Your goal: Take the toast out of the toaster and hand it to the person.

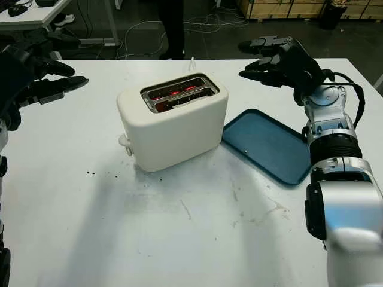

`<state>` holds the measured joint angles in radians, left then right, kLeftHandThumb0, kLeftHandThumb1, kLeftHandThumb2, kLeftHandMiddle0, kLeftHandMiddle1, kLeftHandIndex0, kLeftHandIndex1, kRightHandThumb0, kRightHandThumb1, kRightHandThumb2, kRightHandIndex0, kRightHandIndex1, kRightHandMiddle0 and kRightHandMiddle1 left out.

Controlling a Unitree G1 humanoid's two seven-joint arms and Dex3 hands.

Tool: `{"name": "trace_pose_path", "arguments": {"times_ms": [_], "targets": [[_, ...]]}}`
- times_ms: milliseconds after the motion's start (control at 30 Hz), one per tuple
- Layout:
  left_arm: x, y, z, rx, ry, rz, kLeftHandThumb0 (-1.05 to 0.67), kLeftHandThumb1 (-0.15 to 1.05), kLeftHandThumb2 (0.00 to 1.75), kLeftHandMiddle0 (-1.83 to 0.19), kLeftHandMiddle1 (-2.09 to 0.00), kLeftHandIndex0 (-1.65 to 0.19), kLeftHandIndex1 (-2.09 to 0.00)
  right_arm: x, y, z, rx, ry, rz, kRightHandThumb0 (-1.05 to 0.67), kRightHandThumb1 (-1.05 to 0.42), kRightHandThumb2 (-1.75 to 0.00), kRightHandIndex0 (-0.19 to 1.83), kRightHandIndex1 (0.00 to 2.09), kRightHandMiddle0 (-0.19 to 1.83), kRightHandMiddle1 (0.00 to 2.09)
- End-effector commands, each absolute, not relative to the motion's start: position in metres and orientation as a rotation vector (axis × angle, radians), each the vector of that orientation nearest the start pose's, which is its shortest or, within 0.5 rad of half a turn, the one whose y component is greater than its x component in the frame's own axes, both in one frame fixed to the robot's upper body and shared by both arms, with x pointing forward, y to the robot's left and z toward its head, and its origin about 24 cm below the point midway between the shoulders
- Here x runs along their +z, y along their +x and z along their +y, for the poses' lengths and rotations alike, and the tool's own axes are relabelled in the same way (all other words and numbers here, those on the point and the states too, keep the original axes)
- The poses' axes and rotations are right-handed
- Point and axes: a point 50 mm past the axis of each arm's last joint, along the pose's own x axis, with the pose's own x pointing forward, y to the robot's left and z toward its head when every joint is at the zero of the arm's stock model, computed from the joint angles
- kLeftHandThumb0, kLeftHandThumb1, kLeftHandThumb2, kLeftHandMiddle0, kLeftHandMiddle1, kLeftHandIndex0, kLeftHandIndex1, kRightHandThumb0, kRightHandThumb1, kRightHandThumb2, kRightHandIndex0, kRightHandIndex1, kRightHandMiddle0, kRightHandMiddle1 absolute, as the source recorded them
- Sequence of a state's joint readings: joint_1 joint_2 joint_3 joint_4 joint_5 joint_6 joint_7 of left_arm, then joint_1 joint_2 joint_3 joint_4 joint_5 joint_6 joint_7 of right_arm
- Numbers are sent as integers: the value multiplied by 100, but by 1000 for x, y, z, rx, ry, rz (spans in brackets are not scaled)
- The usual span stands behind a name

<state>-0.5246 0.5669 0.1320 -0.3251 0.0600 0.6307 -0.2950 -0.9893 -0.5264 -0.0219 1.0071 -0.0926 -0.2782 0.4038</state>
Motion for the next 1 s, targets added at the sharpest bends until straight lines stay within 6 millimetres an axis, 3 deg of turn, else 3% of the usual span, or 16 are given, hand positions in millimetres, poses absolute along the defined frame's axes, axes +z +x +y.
{"name": "trace_pose_path", "arguments": {"times_ms": [0,967], "targets": [[241,299,219,-34,573,-203,-30,91,1,-6,-132,-15,-84,190,398,-235,242,-544,-159,-85,-79,0,60,51,73,1],[240,298,219,-33,570,-198,-33,91,1,-7,-129,-17,-80,190,397,-235,245,-552,-159,-87,-80,0,63,47,74,0]]}}
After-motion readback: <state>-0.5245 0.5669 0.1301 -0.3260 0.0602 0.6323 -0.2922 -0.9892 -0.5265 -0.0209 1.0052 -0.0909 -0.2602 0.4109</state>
